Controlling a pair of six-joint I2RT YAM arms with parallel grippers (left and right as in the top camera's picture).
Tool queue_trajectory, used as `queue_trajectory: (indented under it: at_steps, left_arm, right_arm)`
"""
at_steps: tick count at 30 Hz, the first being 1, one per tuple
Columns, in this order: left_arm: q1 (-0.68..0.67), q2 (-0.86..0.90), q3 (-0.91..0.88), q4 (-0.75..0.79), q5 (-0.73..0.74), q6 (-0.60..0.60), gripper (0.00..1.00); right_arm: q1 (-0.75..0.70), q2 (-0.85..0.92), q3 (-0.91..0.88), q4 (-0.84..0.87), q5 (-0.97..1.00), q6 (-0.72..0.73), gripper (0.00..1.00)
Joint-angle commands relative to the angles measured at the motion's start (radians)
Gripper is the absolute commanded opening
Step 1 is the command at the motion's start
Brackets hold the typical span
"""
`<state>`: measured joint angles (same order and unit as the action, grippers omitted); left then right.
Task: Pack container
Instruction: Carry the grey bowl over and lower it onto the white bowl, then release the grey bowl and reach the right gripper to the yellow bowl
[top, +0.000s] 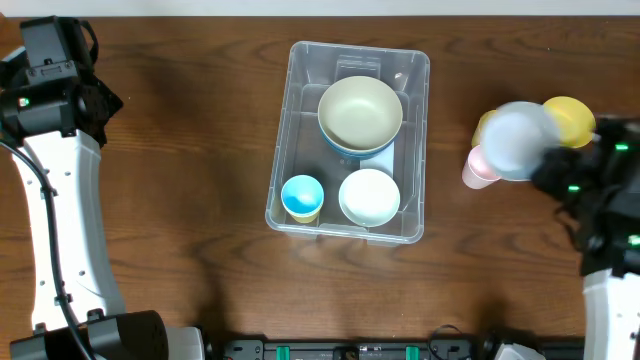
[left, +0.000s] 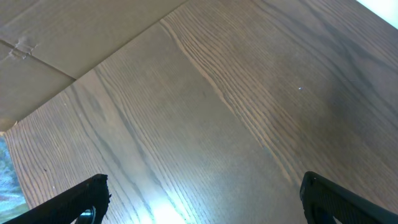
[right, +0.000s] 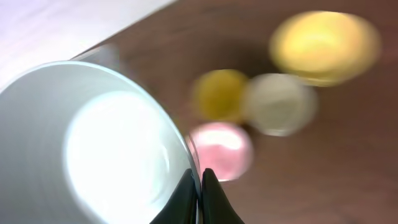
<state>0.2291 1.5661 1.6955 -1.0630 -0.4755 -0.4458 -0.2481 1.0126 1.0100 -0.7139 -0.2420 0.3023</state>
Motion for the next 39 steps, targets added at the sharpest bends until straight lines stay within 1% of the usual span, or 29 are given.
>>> queue_trajectory:
  at_steps: [1,5,8,11,15,18,23,24,25,26,27,29,32,34,37,39]
  left_arm:
    - [0.003,0.004,0.004,-0.002,-0.014,-0.009,0.98]
    - [0.003,0.004,0.004,-0.002,-0.014,-0.009,0.98]
    - [0.003,0.004,0.004,-0.002,-0.014,-0.009,0.98]
    - [0.003,0.004,0.004,-0.002,-0.014,-0.009,0.98]
    - [0.003,0.004,0.004,-0.002,-0.014,-0.009,0.98]
    - [0.003,0.004,0.004,-0.002,-0.014,-0.009,0.98]
    - [0.003,0.004,0.004,-0.002,-0.014,-0.009,0.98]
    - [0.003,0.004,0.004,-0.002,-0.014,-0.009,0.98]
    - [0.003,0.004,0.004,-0.002,-0.014,-0.009,0.98]
    - [0.003,0.004,0.004,-0.002,-0.014,-0.009,0.98]
    - [0.003,0.004,0.004,-0.002,-0.014,-0.009,0.98]
    - [0.003,0.004,0.004,-0.002,-0.014,-0.009,0.98]
    - [0.003,0.004,0.004,-0.002,-0.014,-0.009,0.98]
    - [0.003,0.004,0.004,-0.002,-0.014,-0.009,0.98]
    - [0.003,0.004,0.004,-0.002,-0.014,-0.009,0.98]
    - [0.003,0.004,0.004,-0.002,-0.014,-0.009,0.98]
  right_arm:
    - [0.176,-0.005,0.01,0.015,-0.005,0.016,0.02]
    - [0.404,0.035,0.01,0.039,0.128,0.023,0.02]
    - [0.55,0.094,0.01,0.073,0.18,0.023,0.04]
    - [0.666,0.166,0.01,0.112,0.215,0.023,0.04]
    - [0.754,0.263,0.01,0.132,0.291,0.023,0.05]
    - [0.766,0.327,0.01,0.127,0.317,0.022,0.07]
    - [0.766,0.38,0.01,0.121,0.317,0.023,0.07]
    - [0.766,0.382,0.01,0.121,0.317,0.023,0.09]
    - [0.766,0.382,0.01,0.12,0.317,0.022,0.13]
    - [0.766,0.381,0.01,0.121,0.317,0.022,0.24]
    - [0.766,0.378,0.01,0.124,0.317,0.016,0.4]
    - [0.764,0.373,0.013,0.123,0.321,-0.011,0.49]
    - [0.749,0.355,0.032,0.104,0.329,-0.023,0.53]
    - [0.723,0.332,0.058,0.074,0.336,-0.023,0.54]
    - [0.651,0.29,0.116,0.001,0.397,0.002,0.57]
    - [0.577,0.262,0.159,-0.06,0.446,0.035,0.58]
